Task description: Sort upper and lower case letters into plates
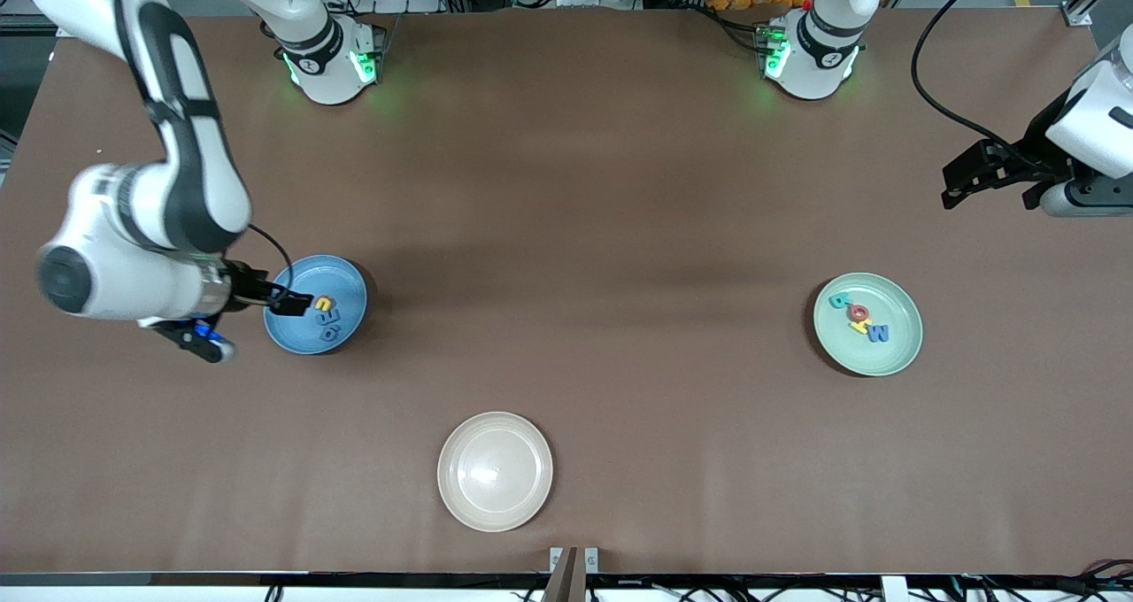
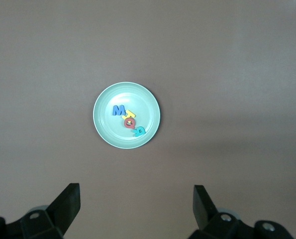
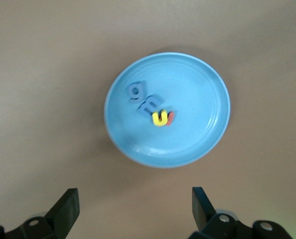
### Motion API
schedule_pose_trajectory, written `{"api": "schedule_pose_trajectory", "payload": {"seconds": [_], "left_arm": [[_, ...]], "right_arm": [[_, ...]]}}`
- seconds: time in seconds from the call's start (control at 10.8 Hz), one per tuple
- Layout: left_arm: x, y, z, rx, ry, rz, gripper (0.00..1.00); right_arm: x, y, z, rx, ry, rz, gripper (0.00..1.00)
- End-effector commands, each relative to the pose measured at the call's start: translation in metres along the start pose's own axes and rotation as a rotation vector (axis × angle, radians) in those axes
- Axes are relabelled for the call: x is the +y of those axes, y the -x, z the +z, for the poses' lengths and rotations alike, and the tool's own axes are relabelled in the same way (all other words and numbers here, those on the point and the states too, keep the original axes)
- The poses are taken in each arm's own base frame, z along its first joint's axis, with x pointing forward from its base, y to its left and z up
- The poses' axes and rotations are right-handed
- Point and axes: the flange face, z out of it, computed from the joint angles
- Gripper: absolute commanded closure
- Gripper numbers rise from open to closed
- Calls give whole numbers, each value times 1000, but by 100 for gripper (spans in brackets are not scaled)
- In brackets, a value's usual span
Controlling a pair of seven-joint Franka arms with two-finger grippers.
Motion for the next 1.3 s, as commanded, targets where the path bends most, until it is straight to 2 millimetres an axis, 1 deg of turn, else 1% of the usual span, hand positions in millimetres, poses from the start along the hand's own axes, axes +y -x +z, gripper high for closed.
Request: {"api": "schedule_pose_trajectory", "payload": {"seconds": [0.0, 0.09, 0.19, 0.28, 0.37, 0.46, 0.65, 0.74, 0.84, 1.02, 1.12, 1.21], "left_arm": [[-3, 9, -5, -1, 24, 7, 0], [-4, 10, -6, 1, 24, 6, 0], [-5, 10, -6, 1, 24, 4, 0], [-5, 10, -6, 1, 24, 4, 0], [-5, 10, -6, 1, 24, 2, 0], [-5, 9, -5, -1, 24, 2, 0], [-5, 9, -5, -1, 24, 2, 0], [-5, 9, -5, -1, 24, 2, 0], [-5, 9, -6, 1, 24, 2, 0], [-5, 8, -8, 6, 20, 4, 0], [-5, 7, -9, 7, 19, 4, 0], [-5, 6, -9, 9, 17, 5, 0]], "right_arm": [[11, 39, -74, 66, -19, -50, 0], [9, 57, -100, 104, -45, -81, 0], [11, 71, -124, 142, -70, -119, 0], [3, 82, -147, 187, -85, -180, 0], [-11, 95, -171, 250, -24, -231, 0], [-16, 102, -190, 318, 63, -292, 0], [-15, 115, -217, 358, 80, -383, 0], [-18, 127, -227, 343, 89, -390, 0], [-14, 129, -226, 311, 103, -392, 0], [-9, 124, -220, 288, 116, -384, 0], [-3, 121, -221, 283, 116, -372, 0], [9, 114, -222, 279, 112, -351, 0]]}}
